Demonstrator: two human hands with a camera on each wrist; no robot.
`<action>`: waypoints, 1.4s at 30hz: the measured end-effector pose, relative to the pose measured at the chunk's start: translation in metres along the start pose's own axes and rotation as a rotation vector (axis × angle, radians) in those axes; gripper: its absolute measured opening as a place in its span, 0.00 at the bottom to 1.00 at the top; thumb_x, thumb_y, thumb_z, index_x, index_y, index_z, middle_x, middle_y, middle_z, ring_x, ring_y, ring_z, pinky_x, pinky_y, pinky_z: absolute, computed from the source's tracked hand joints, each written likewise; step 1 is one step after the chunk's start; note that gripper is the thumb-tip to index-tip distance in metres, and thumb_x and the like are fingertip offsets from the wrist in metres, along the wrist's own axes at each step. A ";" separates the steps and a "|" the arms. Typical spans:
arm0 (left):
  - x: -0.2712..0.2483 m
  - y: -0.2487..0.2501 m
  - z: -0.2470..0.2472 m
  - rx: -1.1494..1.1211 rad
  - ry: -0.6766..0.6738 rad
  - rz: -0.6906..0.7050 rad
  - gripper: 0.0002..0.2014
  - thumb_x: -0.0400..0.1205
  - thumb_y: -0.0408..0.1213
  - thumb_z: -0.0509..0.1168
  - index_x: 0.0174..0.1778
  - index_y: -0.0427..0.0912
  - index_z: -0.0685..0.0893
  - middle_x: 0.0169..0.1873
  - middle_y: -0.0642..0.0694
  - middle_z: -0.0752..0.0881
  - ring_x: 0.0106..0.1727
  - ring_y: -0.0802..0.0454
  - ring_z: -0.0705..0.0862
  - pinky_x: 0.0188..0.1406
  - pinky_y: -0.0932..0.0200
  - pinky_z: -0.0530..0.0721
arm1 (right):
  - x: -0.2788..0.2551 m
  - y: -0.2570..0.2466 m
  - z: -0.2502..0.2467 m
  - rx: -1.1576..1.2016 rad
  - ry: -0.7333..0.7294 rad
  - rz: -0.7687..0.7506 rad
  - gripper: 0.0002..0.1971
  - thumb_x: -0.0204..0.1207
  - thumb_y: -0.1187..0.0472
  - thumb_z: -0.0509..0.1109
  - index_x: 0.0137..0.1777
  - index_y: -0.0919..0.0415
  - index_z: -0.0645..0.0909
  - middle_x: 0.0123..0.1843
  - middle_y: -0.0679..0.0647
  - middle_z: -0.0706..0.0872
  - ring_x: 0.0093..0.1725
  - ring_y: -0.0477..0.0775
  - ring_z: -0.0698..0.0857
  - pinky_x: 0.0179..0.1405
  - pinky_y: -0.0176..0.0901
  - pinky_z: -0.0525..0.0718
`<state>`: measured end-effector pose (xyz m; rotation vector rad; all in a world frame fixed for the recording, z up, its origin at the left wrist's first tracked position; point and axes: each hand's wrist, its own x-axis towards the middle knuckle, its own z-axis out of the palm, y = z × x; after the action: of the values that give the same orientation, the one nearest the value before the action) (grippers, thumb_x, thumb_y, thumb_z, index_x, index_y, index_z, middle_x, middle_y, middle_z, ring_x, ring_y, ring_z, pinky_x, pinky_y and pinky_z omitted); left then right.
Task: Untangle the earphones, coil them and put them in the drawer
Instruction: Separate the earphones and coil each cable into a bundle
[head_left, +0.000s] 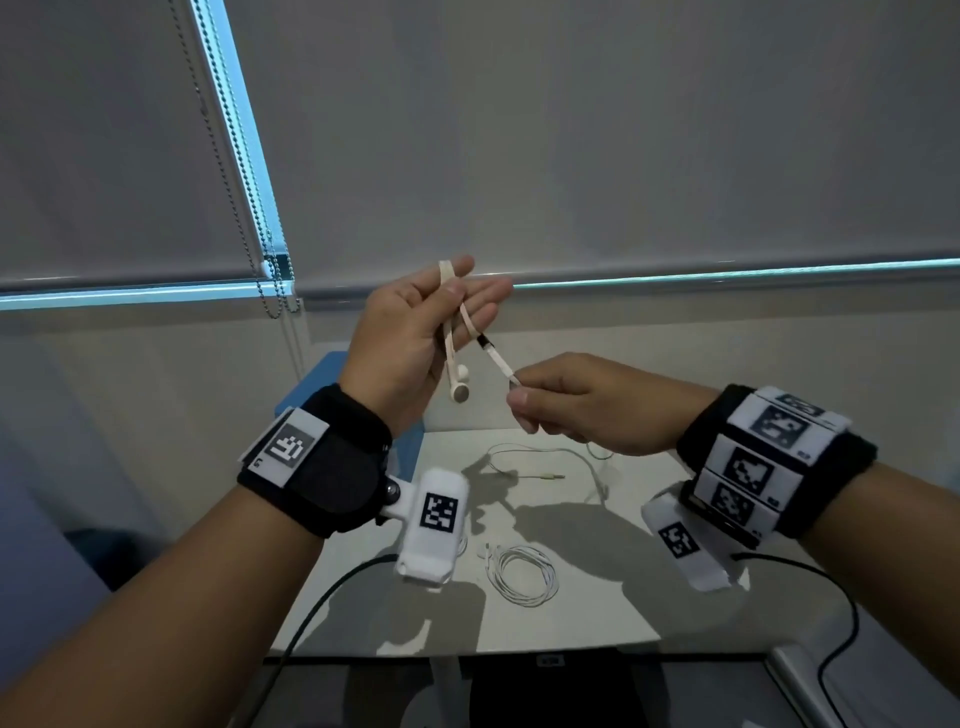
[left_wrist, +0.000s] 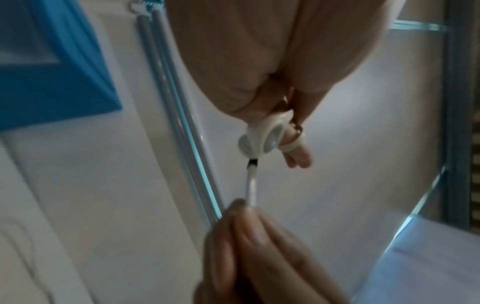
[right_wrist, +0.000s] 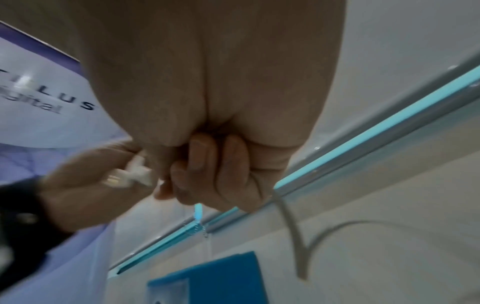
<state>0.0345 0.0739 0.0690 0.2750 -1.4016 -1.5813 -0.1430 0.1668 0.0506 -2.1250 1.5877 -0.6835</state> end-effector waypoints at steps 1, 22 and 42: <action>0.001 -0.002 -0.001 0.053 0.016 0.015 0.19 0.92 0.26 0.56 0.80 0.28 0.71 0.60 0.32 0.90 0.62 0.46 0.91 0.53 0.64 0.89 | -0.003 -0.009 -0.003 -0.030 -0.026 -0.008 0.18 0.90 0.51 0.60 0.39 0.55 0.80 0.28 0.39 0.75 0.28 0.46 0.71 0.32 0.39 0.73; -0.001 0.003 0.016 0.077 -0.183 0.023 0.18 0.93 0.33 0.54 0.77 0.30 0.74 0.48 0.41 0.93 0.47 0.51 0.92 0.45 0.63 0.88 | 0.005 0.009 -0.035 -0.038 0.064 0.027 0.17 0.91 0.51 0.58 0.40 0.54 0.79 0.26 0.39 0.74 0.26 0.43 0.70 0.29 0.39 0.71; -0.001 0.001 0.022 0.440 -0.351 -0.070 0.17 0.92 0.34 0.55 0.54 0.28 0.88 0.21 0.49 0.67 0.21 0.58 0.63 0.25 0.64 0.64 | -0.001 0.008 -0.083 -0.258 0.265 -0.012 0.19 0.91 0.53 0.61 0.36 0.55 0.76 0.31 0.49 0.73 0.28 0.45 0.70 0.32 0.44 0.71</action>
<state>0.0200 0.0890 0.0760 0.3181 -2.0353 -1.4064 -0.1989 0.1633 0.1118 -2.3041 1.8941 -0.8315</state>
